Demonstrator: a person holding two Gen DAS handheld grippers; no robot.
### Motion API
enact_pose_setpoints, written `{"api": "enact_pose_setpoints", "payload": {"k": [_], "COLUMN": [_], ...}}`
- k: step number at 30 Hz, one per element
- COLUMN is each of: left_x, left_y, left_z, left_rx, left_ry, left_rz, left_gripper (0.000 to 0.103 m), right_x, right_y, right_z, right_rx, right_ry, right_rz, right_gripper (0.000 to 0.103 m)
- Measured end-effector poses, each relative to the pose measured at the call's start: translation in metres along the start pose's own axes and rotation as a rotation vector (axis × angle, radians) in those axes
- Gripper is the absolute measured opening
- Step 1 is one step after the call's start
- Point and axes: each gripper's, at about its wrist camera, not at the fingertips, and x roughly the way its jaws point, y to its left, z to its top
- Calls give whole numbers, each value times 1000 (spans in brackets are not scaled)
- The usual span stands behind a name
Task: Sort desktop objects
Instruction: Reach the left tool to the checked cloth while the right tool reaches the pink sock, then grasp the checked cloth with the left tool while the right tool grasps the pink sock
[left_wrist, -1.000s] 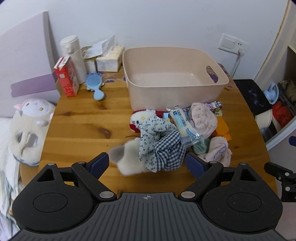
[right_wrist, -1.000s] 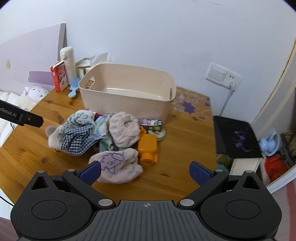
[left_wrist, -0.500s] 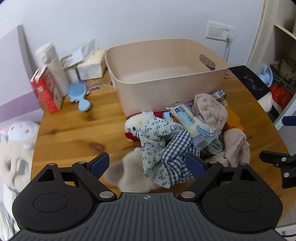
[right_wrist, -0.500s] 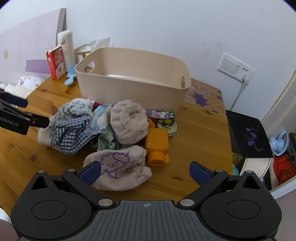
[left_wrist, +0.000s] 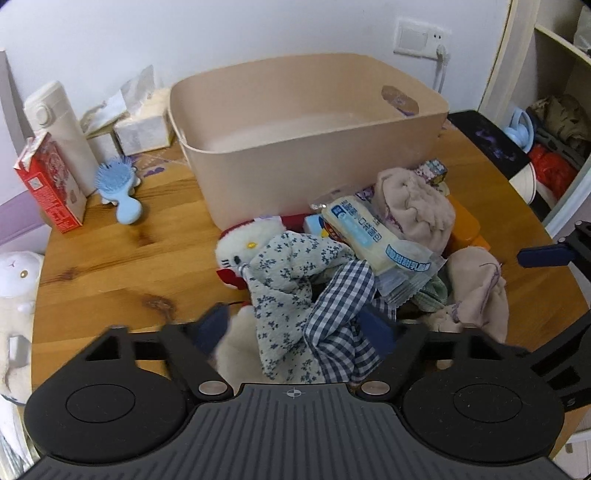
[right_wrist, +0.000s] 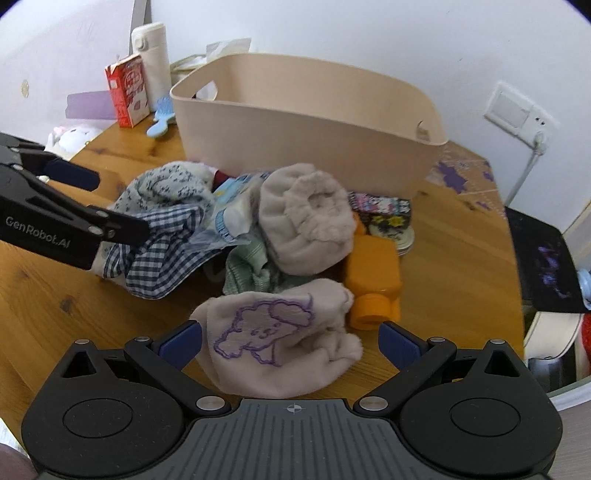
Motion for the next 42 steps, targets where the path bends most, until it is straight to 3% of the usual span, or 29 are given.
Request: {"api": "enact_pose_setpoints", "payload": {"k": [6, 9, 12, 14, 17, 18, 21, 27, 42], "left_x": [13, 20, 24, 23, 20, 19, 15, 5, -26], "left_y": [-5, -8, -7, -4, -2, -2, -1, 4, 18], "left_z": [4, 6, 7, 8, 7, 7, 6, 5, 9], "left_rx": [4, 19, 12, -5, -18, -18, -14, -32, -117], "left_ry": [28, 52, 64, 65, 60, 58, 49, 33, 0], "left_rz": [-15, -26, -34, -50, -57, -60, -66, -77, -133], "left_gripper": [65, 55, 46, 32, 21, 19, 14, 9, 5], "right_x": [22, 29, 32, 31, 26, 24, 18, 10, -30], "right_y": [-1, -3, -7, -9, -8, -8, -9, -13, -27], "right_z": [3, 5, 6, 6, 5, 4, 2, 3, 7], "right_rx": [3, -7, 3, 12, 14, 12, 10, -7, -6], "right_ry": [30, 47, 59, 72, 70, 68, 60, 54, -37], "right_rz": [30, 46, 89, 120, 134, 136, 150, 149, 145], "right_gripper": [103, 98, 86, 73, 57, 54, 29, 11, 8]}}
